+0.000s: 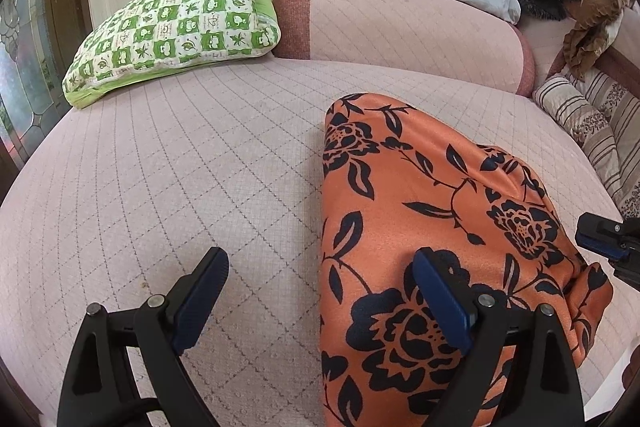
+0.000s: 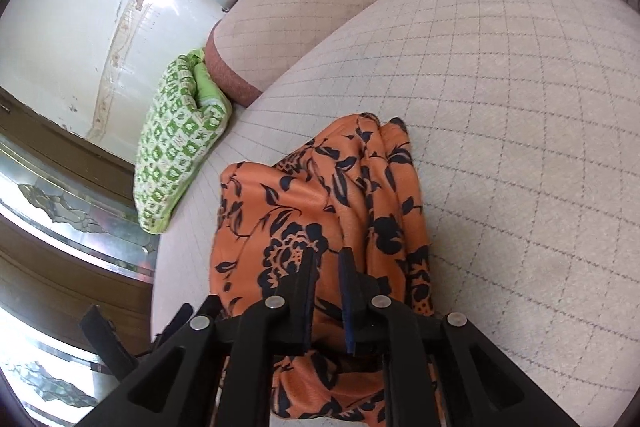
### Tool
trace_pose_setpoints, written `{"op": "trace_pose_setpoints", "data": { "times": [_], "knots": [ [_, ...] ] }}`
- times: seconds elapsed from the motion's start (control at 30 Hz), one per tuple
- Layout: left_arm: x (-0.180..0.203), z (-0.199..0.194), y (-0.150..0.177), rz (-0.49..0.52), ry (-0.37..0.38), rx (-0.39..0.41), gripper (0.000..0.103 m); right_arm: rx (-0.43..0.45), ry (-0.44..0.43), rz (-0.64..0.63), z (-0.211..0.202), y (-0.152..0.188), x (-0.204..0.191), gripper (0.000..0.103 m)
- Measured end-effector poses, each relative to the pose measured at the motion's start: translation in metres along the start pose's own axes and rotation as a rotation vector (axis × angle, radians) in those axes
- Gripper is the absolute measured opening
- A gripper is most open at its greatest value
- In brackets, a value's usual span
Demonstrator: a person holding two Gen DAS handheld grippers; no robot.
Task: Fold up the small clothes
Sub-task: 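Release the bundle with the right tool and hold both tools above it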
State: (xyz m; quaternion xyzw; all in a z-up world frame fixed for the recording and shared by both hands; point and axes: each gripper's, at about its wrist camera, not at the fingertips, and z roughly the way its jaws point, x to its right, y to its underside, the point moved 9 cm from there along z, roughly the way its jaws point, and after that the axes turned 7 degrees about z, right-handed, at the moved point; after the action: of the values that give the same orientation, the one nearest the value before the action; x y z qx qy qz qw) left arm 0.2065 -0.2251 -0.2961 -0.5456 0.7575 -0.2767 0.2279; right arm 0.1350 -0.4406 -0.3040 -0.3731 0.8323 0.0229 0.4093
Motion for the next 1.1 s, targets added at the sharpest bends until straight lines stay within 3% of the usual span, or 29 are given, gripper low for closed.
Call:
{"op": "trace_pose_setpoints", "data": {
  "times": [0.07,0.1,0.13,0.17,0.2,1.1],
  "knots": [
    [-0.001,0.001,0.000,0.001,0.000,-0.004,0.093,0.005,0.007,-0.005,0.001,0.000,-0.001,0.028],
    [-0.001,0.001,0.000,0.002,0.000,-0.004,0.093,0.007,0.006,-0.006,0.001,0.000,-0.002,0.039],
    [-0.001,0.001,0.000,0.003,-0.001,-0.003,0.093,0.009,0.003,-0.005,0.001,0.001,-0.003,0.062],
    [-0.002,0.001,0.000,0.005,-0.001,-0.002,0.093,0.017,0.001,-0.003,0.000,0.000,-0.003,0.072],
    [-0.002,0.001,0.000,0.006,-0.003,-0.001,0.093,0.037,-0.003,-0.003,-0.003,-0.001,-0.005,0.076],
    [-0.028,-0.003,0.006,-0.003,-0.031,-0.006,0.093,0.016,0.001,0.027,0.007,0.000,-0.002,0.076]
  ]
}}
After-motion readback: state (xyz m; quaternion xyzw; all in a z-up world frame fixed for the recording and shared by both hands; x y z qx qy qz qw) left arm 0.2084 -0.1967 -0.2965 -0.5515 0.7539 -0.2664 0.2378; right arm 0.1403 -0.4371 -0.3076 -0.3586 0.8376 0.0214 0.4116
